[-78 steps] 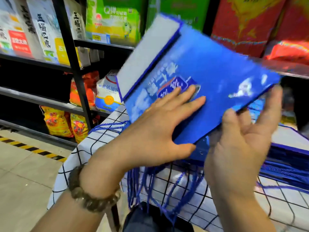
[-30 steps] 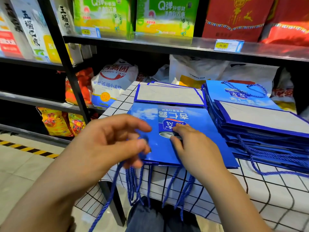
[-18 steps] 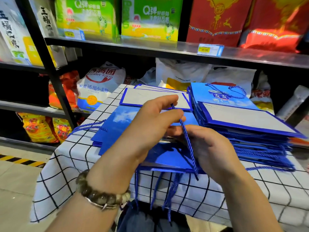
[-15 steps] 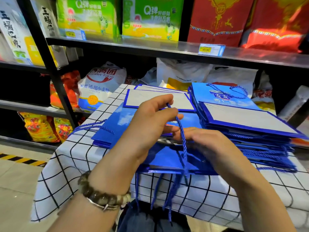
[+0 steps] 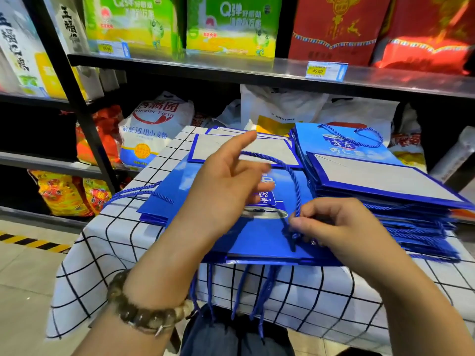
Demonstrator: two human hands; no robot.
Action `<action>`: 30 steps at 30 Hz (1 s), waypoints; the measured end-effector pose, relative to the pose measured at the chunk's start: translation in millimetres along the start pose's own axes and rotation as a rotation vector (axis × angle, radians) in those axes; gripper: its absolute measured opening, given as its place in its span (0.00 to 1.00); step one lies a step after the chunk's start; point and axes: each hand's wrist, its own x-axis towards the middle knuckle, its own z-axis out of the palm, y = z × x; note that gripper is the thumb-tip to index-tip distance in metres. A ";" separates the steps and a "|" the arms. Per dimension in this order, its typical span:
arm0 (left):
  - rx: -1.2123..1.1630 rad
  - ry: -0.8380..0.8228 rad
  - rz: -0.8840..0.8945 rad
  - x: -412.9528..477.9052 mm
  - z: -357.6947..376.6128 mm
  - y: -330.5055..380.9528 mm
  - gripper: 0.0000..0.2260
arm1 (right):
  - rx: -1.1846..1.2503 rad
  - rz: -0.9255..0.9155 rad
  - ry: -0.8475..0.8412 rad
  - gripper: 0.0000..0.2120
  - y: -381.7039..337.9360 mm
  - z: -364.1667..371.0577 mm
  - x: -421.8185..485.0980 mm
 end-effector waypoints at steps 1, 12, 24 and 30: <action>0.090 -0.029 0.030 -5.6 0.6 0.8 0.16 | 0.044 0.028 0.057 0.07 1.6 -4.4 0.6; 1.188 -0.374 0.443 -27.8 16.1 -32.7 0.16 | 0.143 0.031 0.110 0.09 10.4 -15.9 -3.3; 1.131 -0.255 0.512 -27.4 12.4 -40.8 0.17 | 0.168 -0.021 0.189 0.07 14.7 -8.4 -1.7; 1.086 -0.318 0.406 -29.1 13.3 -33.7 0.19 | 0.072 -0.058 0.159 0.07 15.4 -10.3 -4.2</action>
